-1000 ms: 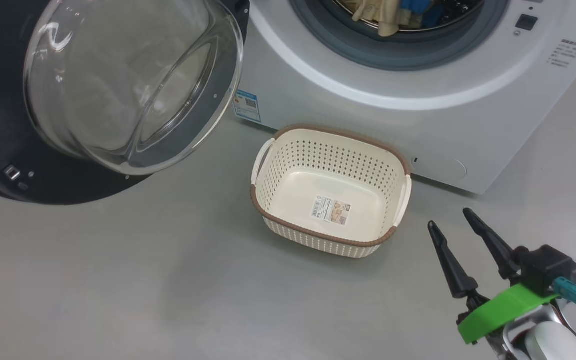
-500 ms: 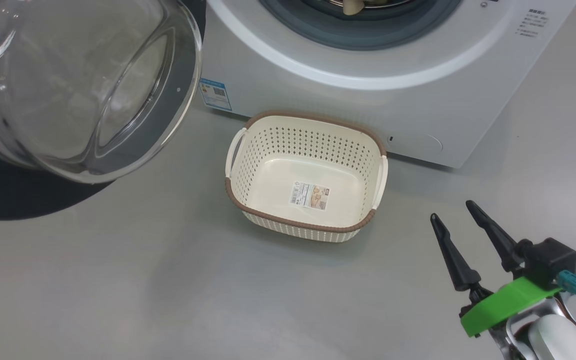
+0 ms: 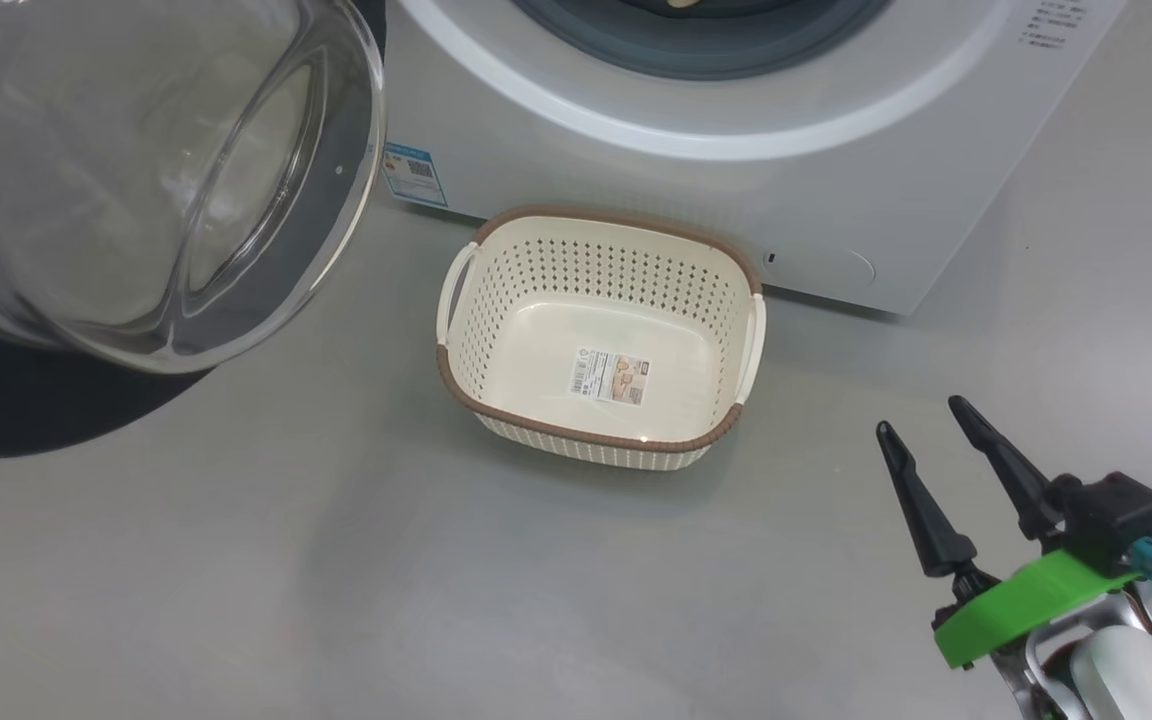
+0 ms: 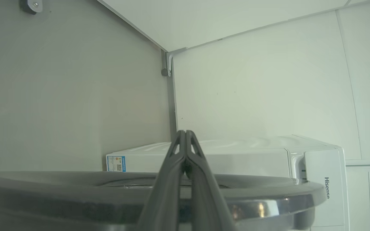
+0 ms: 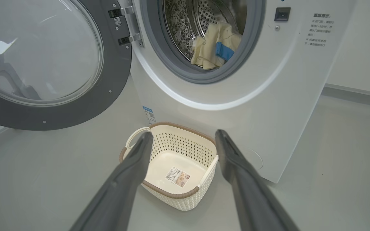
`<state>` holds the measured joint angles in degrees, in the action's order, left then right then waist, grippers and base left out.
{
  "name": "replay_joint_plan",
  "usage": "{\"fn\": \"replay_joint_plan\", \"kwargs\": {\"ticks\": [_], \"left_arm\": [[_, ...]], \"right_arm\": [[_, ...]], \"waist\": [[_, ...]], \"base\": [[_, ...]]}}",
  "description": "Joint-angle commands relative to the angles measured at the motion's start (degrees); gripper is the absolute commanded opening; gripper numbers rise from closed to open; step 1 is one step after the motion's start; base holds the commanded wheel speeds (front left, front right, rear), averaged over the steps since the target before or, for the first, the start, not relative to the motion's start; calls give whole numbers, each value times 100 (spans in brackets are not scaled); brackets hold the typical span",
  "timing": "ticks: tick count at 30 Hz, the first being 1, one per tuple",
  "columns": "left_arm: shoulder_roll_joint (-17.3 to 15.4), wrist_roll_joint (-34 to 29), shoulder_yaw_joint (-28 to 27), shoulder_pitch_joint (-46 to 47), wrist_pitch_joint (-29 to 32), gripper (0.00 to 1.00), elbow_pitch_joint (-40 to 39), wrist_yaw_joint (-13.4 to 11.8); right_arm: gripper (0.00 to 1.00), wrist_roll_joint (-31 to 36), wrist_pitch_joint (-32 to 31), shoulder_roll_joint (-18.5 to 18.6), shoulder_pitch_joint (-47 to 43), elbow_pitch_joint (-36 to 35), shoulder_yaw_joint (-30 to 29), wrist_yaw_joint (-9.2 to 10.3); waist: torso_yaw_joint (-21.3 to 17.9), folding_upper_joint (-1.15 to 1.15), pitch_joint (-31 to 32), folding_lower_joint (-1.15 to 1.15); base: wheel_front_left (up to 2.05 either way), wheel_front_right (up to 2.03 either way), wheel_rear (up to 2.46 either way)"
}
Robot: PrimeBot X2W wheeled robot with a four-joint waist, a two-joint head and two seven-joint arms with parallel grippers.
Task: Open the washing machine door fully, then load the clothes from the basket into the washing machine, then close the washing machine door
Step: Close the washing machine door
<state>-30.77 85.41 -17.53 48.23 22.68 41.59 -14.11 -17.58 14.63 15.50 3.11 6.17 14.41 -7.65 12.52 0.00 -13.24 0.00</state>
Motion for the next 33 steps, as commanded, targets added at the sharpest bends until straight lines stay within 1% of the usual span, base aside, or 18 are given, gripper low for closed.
{"fn": "replay_joint_plan", "kwargs": {"ticks": [1, 6, 14, 21, 28, 33], "left_arm": [[-250, -40, 55, 11, 188, 0, -218, -264], [-215, -22, 178, -135, 482, 0, -382, -225], [-157, -1, 254, -359, 700, 0, -740, -249], [47, 14, 477, -580, 988, 0, -1173, -211], [176, 18, 564, -729, 1081, 0, -1604, -324], [340, 70, 628, -778, 1150, 0, -1864, -425]], "right_arm": [[100, -3, 37, 101, 177, -184, 34, 16], [100, 11, 37, 71, 192, -174, 45, 16], [100, 12, 37, 14, 212, -149, 53, 16], [100, 11, 37, -97, 162, -131, -1, 16], [100, 15, 37, -238, 103, -125, -9, 16], [100, 14, 37, -317, 67, -101, 6, 16]], "waist": [[29, 0, -3, 0], [106, 0, 20, 0], [180, 0, 101, 0], [260, 0, 266, 0], [294, 0, 466, 0], [272, 0, 574, 0]], "base": [[0, 0, 0], [0, 0, 0], [0, 0, 0], [0, 0, 0], [0, 0, 0], [0, 0, 0]]}}
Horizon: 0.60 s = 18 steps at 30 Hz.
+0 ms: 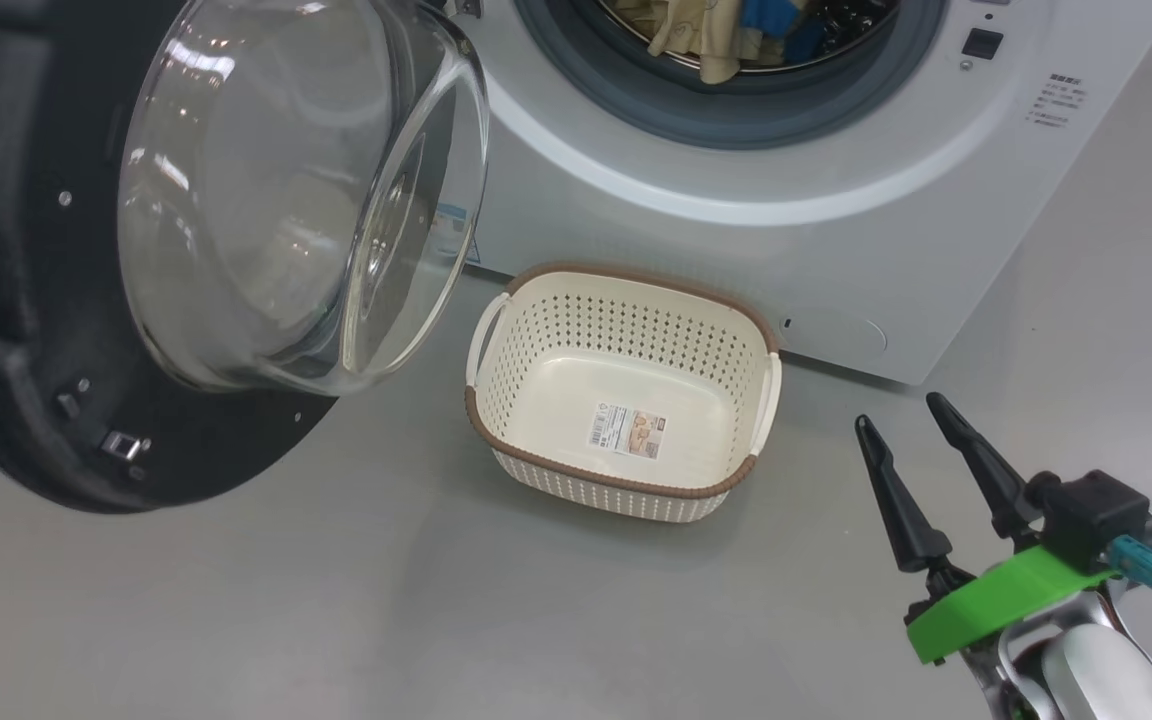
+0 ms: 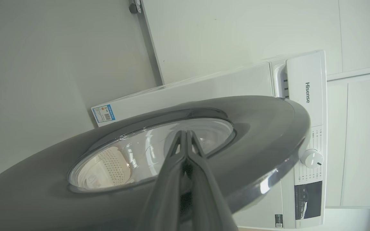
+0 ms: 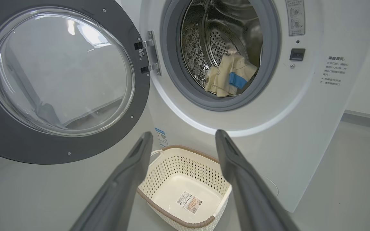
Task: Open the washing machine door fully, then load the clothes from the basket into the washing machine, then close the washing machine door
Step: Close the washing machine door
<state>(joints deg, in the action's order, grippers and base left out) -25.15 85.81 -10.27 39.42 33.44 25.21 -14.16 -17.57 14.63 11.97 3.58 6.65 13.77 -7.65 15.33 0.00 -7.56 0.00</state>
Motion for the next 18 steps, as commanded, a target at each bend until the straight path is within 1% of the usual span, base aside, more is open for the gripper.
{"fn": "replay_joint_plan", "kwargs": {"ticks": [1, 6, 13, 18], "left_arm": [[-185, 40, -79, 93, 93, 0, -274, -441], [-31, 38, 36, -2, 147, 0, -501, -547], [17, 29, 210, -147, 364, 0, -938, -713], [250, 140, 319, -80, 470, 0, -1372, -853]], "right_arm": [[100, 10, 37, 26, 21, -150, 73, 16], [100, 5, 37, -15, 28, -153, 90, 16], [100, 14, 37, -81, -45, -160, 5, 16], [100, 20, 37, -150, -90, -133, -36, 16]], "waist": [[-22, 0, 17, 0], [-149, 0, 60, 0], [-364, 0, 116, 0], [-465, 0, 184, 0]], "base": [[0, 0, 0], [0, 0, 0], [0, 0, 0], [0, 0, 0]]}}
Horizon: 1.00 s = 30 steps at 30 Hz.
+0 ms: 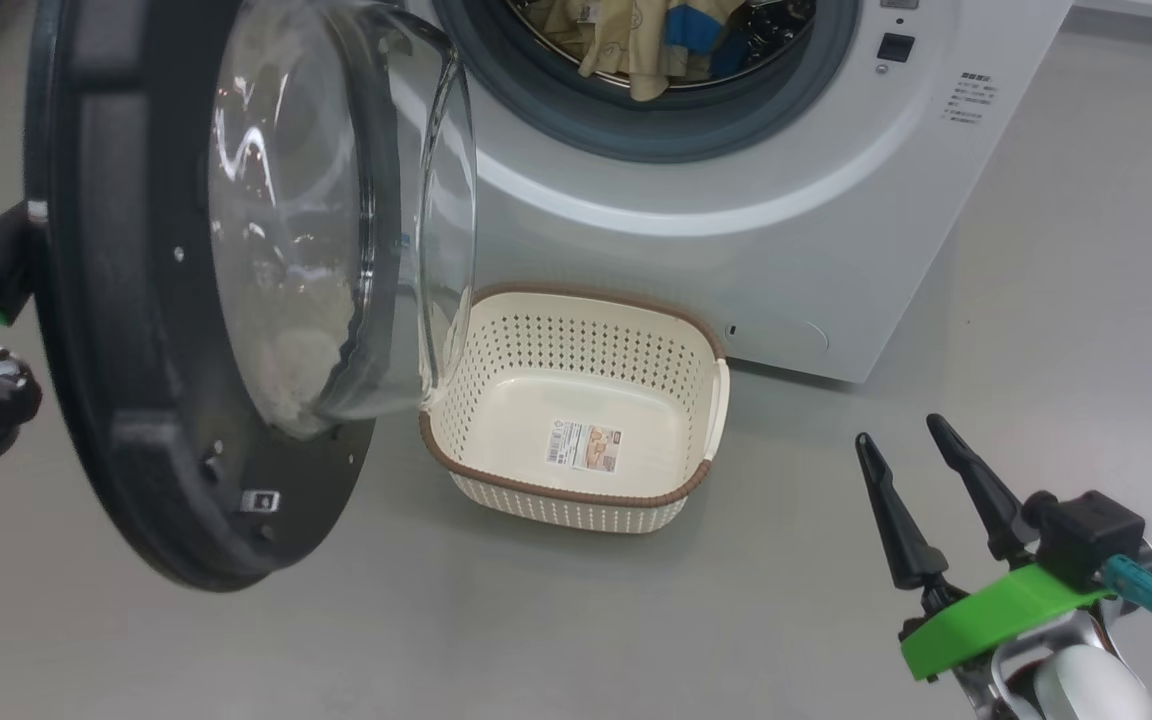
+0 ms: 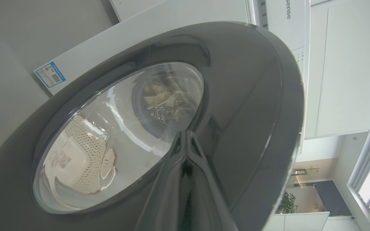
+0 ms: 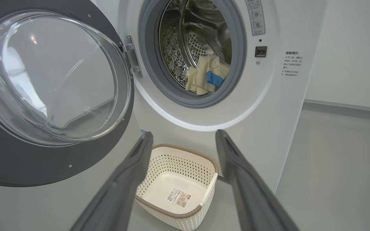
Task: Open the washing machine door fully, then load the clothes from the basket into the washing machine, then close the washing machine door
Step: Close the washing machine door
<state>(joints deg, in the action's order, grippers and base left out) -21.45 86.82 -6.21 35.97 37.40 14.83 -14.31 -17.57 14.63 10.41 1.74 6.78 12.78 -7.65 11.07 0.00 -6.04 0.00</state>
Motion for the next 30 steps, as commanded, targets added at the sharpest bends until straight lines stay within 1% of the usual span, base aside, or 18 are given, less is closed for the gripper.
{"fn": "replay_joint_plan", "kwargs": {"ticks": [1, 5, 6, 7, 12, 16, 19, 25, 30], "left_arm": [[-121, 38, -86, 266, 74, 0, -333, -838], [164, 60, 107, 310, 81, 0, -682, -940], [254, 76, 131, 339, 52, 0, -750, -938], [450, 89, 201, 394, -24, 0, -829, -927], [938, 6, 456, 481, -287, 0, -724, -837], [1285, -53, 617, 524, -499, 0, -411, -613], [1472, -49, 674, 574, -628, 0, -110, -424], [1690, 16, 704, 775, -918, 0, 402, -55], [1786, 24, 766, 998, -1253, 0, 868, 213]], "right_arm": [[100, 20, 37, 6, 94, -146, 62, 16], [100, 17, 37, -48, 92, -142, 41, 16], [100, 15, 37, -53, 94, -141, 40, 16], [100, 11, 37, -64, 87, -139, 40, 16], [100, 11, 37, -100, 62, -130, 35, 16], [100, 1, 37, -123, 74, -114, 70, 16], [100, -1, 37, -127, 56, -100, 75, 16], [100, -7, 37, -108, 16, -68, 85, 16], [100, -18, 37, -85, 6, -47, 118, 16]], "waist": [[-39, 0, 32, 0], [-128, 0, 82, 0], [-146, 0, 87, 0], [-186, 0, 104, 0], [-315, 0, 159, 0], [-486, 0, 222, 0], [-632, 0, 275, 0], [-930, 0, 349, 0], [-1141, 0, 375, 0]], "base": [[0, 0, 0], [0, 0, 0], [0, 0, 0], [0, 0, 0], [0, 0, 0], [0, 0, 0], [0, 0, 0], [0, 0, 0], [0, 0, 0]]}}
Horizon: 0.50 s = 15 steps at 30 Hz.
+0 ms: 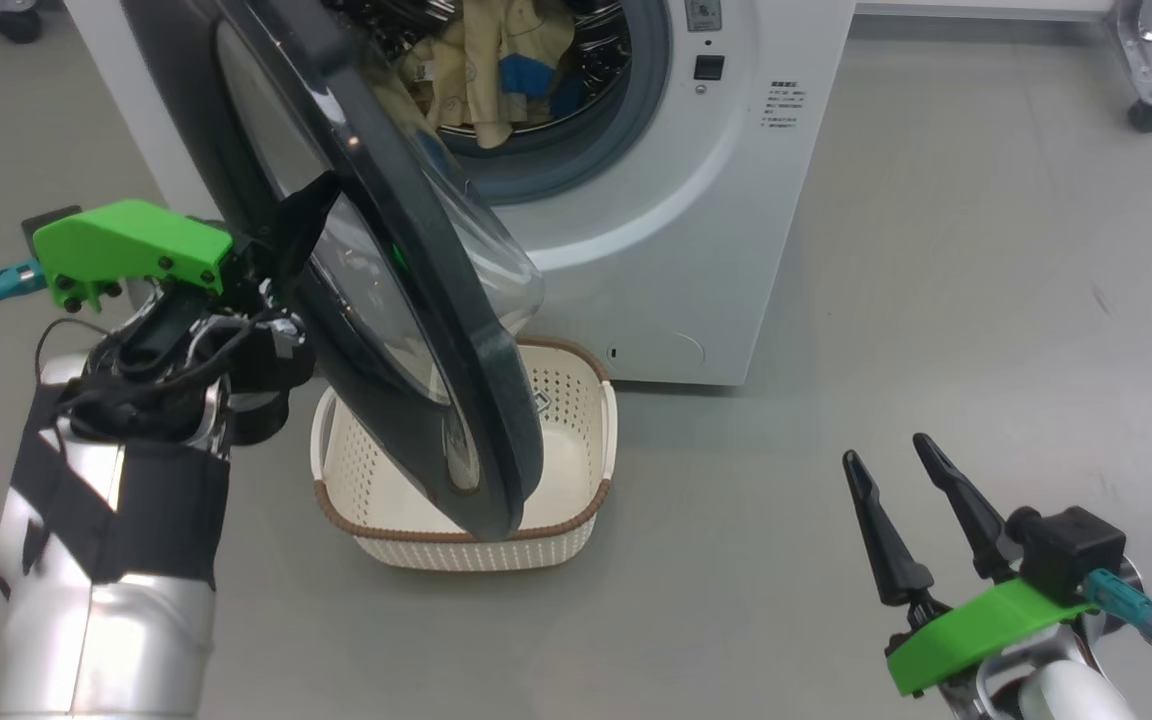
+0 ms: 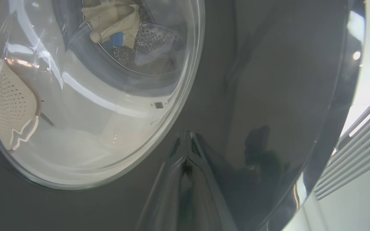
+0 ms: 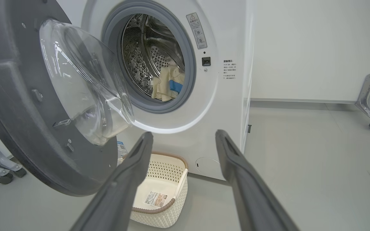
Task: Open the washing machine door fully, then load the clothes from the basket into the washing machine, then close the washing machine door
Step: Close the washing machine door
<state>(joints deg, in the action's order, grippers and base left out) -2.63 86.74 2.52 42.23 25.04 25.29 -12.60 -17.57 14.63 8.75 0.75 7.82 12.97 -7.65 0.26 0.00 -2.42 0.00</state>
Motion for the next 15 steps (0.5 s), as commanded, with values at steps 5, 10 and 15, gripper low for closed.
{"fn": "replay_joint_plan", "kwargs": {"ticks": [5, 10, 15], "left_arm": [[-48, 174, -32, 564, -234, 0, 273, 326], [-31, 313, 115, 706, -406, 0, 698, 587], [-27, 475, 255, 828, -529, 0, 995, 749]], "right_arm": [[100, -31, 37, 116, 113, -136, 138, 16], [100, -34, 37, 167, 118, -126, 154, 16], [100, -36, 37, 181, 111, -111, 174, 16]], "waist": [[-227, 0, 45, 0], [-338, 0, 73, 0], [-398, 0, 102, 0]], "base": [[0, 0, 0], [0, 0, 0], [0, 0, 0]]}}
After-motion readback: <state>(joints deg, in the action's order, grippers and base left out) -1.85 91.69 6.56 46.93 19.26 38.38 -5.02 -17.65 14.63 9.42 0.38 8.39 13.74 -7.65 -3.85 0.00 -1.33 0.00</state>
